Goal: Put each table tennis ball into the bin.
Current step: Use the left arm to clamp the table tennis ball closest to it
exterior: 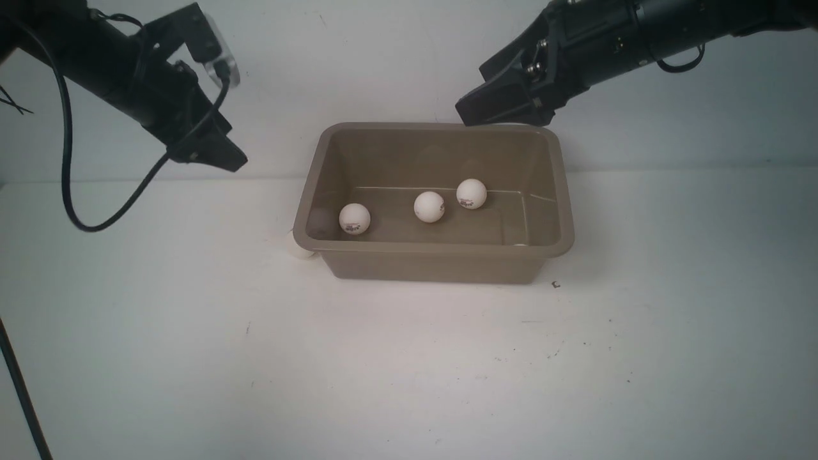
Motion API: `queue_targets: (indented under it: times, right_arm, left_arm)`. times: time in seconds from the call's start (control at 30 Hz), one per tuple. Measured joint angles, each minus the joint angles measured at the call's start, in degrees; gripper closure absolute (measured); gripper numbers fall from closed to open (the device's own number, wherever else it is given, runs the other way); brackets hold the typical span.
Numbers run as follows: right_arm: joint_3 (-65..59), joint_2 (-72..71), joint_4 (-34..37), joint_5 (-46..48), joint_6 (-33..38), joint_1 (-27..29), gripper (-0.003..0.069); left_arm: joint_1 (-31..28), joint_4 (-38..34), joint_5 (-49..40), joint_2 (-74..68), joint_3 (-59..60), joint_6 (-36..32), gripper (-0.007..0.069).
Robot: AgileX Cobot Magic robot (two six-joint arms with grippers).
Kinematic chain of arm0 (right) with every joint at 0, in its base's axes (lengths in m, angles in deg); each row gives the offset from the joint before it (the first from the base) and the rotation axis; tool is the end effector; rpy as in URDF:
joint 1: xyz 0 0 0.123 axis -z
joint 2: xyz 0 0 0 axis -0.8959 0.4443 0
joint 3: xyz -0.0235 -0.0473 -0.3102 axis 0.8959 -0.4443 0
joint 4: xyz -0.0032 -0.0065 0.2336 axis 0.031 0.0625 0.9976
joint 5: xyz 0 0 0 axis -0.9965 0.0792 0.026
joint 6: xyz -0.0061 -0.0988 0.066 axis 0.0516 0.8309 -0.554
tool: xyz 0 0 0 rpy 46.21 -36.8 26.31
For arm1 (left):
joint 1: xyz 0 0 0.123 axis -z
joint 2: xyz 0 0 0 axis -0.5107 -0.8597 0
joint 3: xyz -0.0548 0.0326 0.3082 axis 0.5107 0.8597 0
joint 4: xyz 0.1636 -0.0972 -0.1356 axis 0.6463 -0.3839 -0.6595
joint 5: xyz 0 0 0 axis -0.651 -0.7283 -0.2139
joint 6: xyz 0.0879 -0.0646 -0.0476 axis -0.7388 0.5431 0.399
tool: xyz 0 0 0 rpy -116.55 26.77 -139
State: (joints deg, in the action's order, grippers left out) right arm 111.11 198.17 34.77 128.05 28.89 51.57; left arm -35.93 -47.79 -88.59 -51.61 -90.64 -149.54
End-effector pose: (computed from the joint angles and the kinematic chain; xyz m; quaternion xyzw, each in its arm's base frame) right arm 0.3946 0.1785 0.3590 -0.5034 0.7106 0.3258 0.3682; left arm 0.4749 -0.0150 0.2816 0.5056 0.8080 -0.1065 0.2831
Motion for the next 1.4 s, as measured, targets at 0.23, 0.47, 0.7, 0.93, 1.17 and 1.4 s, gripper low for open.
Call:
queue_targets:
  times: [0.23,0.47,0.7,0.93,1.17,1.4]
  right_arm:
    - [0.0,0.0,-0.05,0.0,0.35,0.0,0.0071]
    - [0.0,0.0,-0.97,0.0,0.36,0.0,0.0071]
    - [0.0,0.0,-1.37,0.0,0.42,0.0,0.0071]
    - [0.0,0.0,-1.39,0.25,0.6,0.0,0.0071]
    - [0.0,0.0,-1.44,0.3,0.6,0.0,0.0071]
    - [0.0,0.0,-1.44,0.3,0.6,0.0,0.0071]
  left_arm:
    - [0.24,-1.05,0.0,-4.4,0.02,-1.24,0.0177]
    - [1.64,-4.1,0.1,-7.64,0.07,-1.44,0.0177]
    - [3.3,-4.77,0.11,-9.41,0.09,-2.8,0.0177]
    - [3.57,-2.74,0.36,-11.15,0.69,-3.04,0.0177]
    - [3.57,-3.68,0.42,-11.38,2.39,-3.54,0.0177]
    - [3.57,-5.32,0.48,-11.38,2.39,-3.59,0.0177]
